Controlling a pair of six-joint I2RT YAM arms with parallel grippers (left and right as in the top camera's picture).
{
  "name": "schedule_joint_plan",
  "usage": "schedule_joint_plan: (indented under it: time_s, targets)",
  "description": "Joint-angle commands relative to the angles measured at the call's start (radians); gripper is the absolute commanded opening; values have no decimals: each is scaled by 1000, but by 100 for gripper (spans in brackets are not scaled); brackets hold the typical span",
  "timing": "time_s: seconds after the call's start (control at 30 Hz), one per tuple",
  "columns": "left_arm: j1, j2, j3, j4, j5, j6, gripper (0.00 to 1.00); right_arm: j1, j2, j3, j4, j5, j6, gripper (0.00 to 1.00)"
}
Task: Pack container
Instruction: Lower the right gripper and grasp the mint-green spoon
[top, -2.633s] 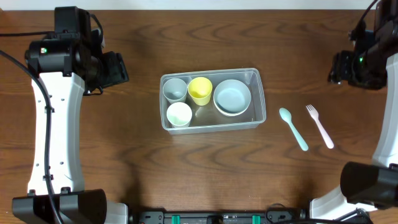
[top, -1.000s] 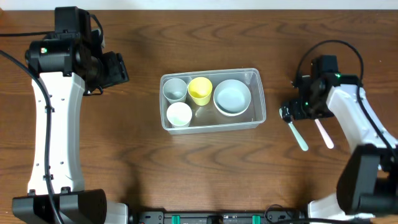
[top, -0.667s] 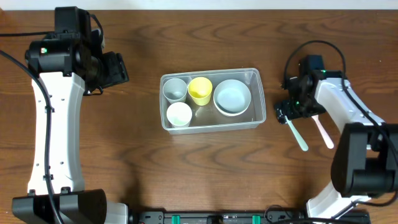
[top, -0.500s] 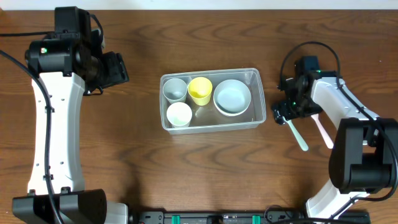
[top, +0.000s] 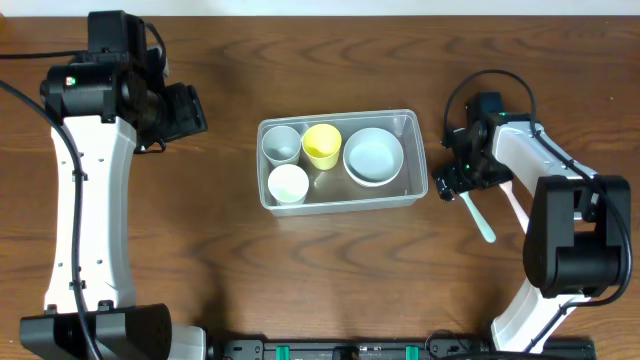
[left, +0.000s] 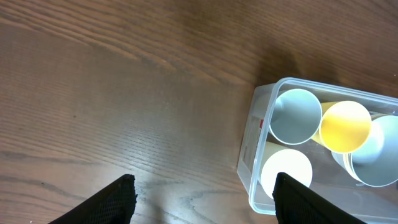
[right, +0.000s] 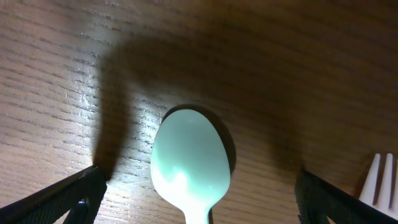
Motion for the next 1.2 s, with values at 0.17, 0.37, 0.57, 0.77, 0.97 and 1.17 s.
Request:
schedule_joint_plan:
  time_s: [0.17,0.37,0.57,0.77,0.97,1.17]
  targets:
    - [4,6,-9,-5,-1,3,71,8,34,8,14,14,-11,85]
    - [4,6,-10,-5,-1,3,71,8,34,8,18,14,-2,72]
    - [4,6,-10,-6,-1,3,72,8,34,8,21,14,9,63]
    - [4,6,-10,-8,-1,3,72,8,34,8,20,14,13,48]
    - [4,6,-10,-8,-1,3,71,8,34,8,21,14,16,40]
    - [4,6,-10,-8,-1,3,71,8,34,8,21,14,16,36]
